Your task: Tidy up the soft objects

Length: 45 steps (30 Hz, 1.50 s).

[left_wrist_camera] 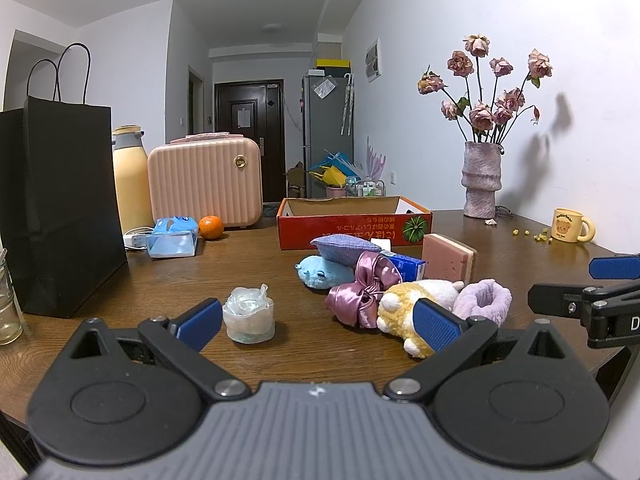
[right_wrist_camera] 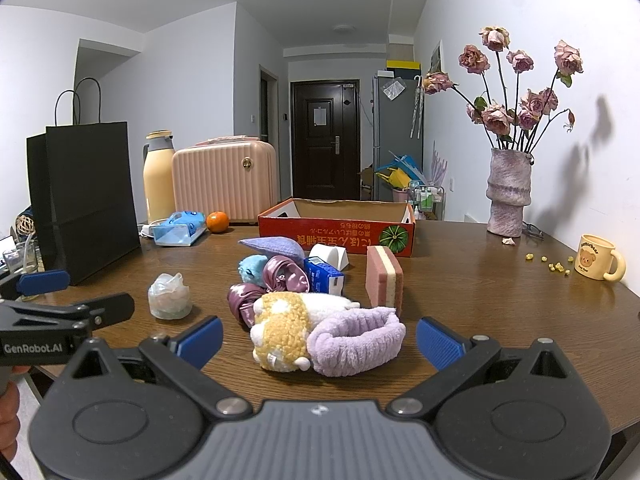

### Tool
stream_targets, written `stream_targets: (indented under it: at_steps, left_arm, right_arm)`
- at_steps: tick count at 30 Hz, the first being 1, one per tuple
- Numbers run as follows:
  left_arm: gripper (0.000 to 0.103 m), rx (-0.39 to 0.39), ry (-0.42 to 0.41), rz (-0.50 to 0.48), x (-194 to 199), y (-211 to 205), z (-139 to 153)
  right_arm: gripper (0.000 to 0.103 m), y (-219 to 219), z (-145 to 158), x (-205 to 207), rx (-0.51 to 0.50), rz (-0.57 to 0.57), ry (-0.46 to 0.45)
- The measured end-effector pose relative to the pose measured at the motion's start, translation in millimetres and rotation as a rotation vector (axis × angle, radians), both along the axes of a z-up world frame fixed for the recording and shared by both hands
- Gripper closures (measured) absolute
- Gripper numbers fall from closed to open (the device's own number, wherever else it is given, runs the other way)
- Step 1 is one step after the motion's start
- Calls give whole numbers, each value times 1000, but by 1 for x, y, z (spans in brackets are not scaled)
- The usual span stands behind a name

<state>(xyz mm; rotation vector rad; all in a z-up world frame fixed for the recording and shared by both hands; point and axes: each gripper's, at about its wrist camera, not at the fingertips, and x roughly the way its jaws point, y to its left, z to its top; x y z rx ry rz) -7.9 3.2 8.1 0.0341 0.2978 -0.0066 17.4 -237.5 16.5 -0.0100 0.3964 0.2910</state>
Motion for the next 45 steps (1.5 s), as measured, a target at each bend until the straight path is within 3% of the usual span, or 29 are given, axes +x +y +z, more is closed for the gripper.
stream_targets:
  at_steps: [33, 45]
  left_arm:
    - [0, 7, -10, -2, -1, -3, 3]
    - [0, 8, -1, -10, 16, -5, -3]
  right_arm:
    - [0, -2, -1, 4, -14, 0, 3]
    - [0, 1, -9, 15, -29, -12, 11]
